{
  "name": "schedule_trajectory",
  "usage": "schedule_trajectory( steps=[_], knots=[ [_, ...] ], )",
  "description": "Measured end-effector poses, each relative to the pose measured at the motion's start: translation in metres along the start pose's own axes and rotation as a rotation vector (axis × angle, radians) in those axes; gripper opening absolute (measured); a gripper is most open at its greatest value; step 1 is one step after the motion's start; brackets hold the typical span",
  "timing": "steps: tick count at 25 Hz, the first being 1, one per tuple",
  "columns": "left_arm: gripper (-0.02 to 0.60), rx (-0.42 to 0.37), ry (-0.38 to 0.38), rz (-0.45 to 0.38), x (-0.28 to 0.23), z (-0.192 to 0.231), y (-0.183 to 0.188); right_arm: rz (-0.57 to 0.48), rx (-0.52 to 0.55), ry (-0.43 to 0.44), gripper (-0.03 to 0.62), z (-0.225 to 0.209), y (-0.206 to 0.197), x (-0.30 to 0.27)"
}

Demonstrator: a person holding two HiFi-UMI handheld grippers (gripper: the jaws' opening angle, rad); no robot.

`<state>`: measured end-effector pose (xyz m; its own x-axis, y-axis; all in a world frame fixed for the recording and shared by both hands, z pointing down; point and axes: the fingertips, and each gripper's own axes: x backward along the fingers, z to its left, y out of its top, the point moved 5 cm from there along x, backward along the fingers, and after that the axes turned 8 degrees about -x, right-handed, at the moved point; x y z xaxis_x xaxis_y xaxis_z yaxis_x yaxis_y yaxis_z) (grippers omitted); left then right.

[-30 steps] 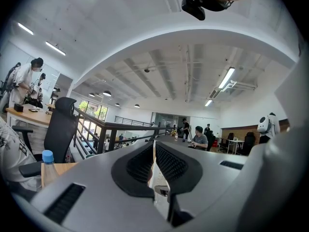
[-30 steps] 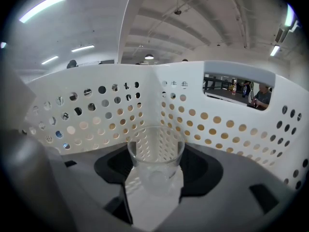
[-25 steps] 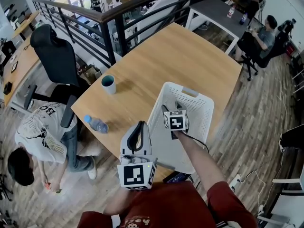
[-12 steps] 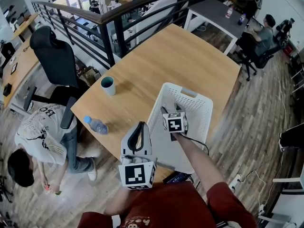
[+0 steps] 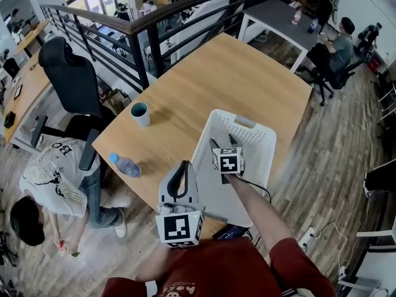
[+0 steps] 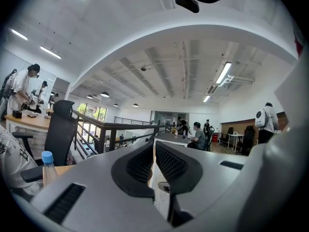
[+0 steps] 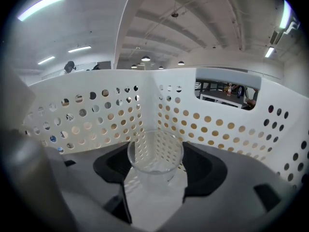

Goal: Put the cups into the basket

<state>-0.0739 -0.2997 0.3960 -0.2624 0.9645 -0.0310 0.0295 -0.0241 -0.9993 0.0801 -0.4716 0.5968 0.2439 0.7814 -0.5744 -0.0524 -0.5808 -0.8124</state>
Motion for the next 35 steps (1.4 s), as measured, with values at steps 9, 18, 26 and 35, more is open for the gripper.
schedule_trajectory(
  steps=[9,18,26,35],
  knots=[
    [0.021,-0.007,-0.008,-0.007,0.000,-0.003,0.002,-0.017,-0.052,0.000,0.328,-0.006,0.002,0.008],
    [0.021,0.000,-0.011,-0.005,0.001,-0.006,0.000,-0.069,-0.069,0.026,0.337,-0.008,0.023,0.025],
    [0.021,-0.004,-0.024,-0.009,0.002,-0.013,0.002,-0.107,-0.096,0.060,0.337,-0.008,0.029,0.040],
    [0.021,0.001,-0.028,-0.007,0.003,-0.015,0.003,-0.216,-0.153,0.158,0.337,0.010,0.051,0.079]
  ],
)
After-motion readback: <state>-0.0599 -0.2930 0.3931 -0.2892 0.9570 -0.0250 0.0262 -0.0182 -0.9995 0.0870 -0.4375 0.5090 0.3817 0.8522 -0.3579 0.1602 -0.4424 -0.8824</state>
